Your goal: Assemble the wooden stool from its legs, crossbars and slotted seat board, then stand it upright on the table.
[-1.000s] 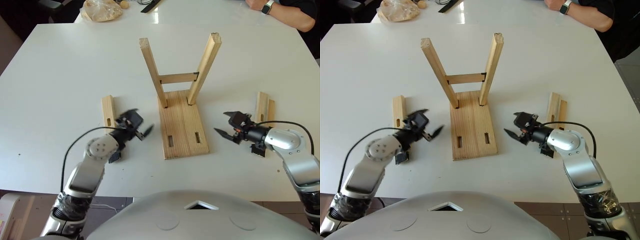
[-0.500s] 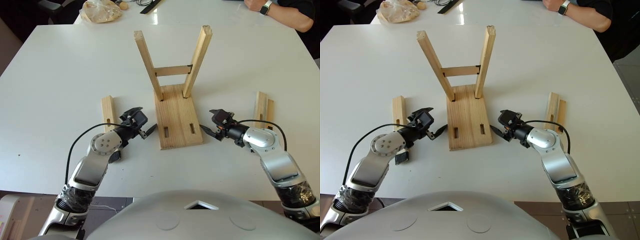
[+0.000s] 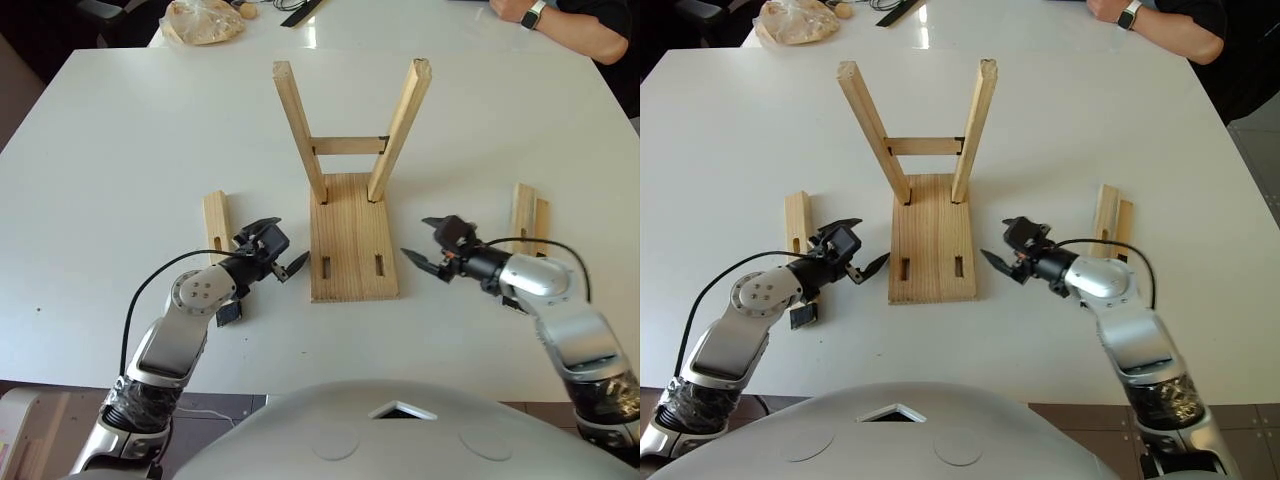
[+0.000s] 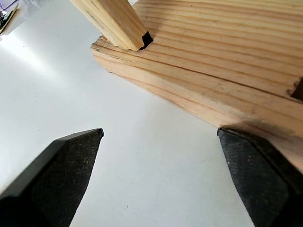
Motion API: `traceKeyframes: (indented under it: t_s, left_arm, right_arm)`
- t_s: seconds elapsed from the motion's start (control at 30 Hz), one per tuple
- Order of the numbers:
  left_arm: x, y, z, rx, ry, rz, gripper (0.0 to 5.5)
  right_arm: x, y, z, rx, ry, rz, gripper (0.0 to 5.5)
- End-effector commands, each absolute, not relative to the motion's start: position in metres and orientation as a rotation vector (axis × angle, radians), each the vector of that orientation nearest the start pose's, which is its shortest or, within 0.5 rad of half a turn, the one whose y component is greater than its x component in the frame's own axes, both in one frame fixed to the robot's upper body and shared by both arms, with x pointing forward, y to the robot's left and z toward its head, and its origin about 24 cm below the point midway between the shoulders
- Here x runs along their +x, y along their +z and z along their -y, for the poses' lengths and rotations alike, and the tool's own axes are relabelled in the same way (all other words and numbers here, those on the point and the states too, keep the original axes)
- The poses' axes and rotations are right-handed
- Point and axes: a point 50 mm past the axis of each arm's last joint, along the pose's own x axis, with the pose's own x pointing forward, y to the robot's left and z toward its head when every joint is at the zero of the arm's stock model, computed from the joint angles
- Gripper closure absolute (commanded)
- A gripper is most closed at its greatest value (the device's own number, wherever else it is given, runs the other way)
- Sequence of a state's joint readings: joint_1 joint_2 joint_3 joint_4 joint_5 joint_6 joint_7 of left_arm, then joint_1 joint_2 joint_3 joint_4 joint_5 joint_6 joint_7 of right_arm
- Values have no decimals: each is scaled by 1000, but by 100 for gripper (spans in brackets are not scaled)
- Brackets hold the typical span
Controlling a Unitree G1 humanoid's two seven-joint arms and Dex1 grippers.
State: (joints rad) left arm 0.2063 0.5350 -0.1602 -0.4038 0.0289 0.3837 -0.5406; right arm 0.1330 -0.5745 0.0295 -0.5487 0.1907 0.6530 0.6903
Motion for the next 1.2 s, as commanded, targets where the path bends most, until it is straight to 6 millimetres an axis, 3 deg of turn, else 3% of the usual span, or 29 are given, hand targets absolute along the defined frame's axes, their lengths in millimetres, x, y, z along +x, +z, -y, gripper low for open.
traceKeyframes:
  t_s: [0.03, 0.13, 0.27, 0.4, 0.5, 0.7, 0.93, 1.2]
  left_arm:
    - [203, 60, -209, 464, -484, -341, 102]
    - [208, 69, -229, 469, -386, -316, 102]
    - [210, 73, -227, 457, -350, -278, 102]
    - [201, 65, -213, 440, -367, -280, 102]
    - [193, 60, -208, 436, -361, -288, 102]
    - [195, 58, -200, 421, -354, -278, 102]
    - [190, 50, -189, 399, -373, -293, 102]
    - [189, 47, -186, 390, -362, -296, 102]
  right_arm:
    - [205, 114, 205, -86, 698, -368, 193]
    - [209, 115, 250, -153, 513, -443, 193]
    - [213, 109, 327, -298, 140, -584, 193]
    - [209, 100, 356, -264, 67, -692, 193]
    - [214, 100, 357, -230, 109, -723, 193]
    - [214, 83, 339, -116, 166, -752, 193]
    - [210, 70, 326, -135, 201, -783, 193]
    - [228, 93, 321, 14, 227, -637, 193]
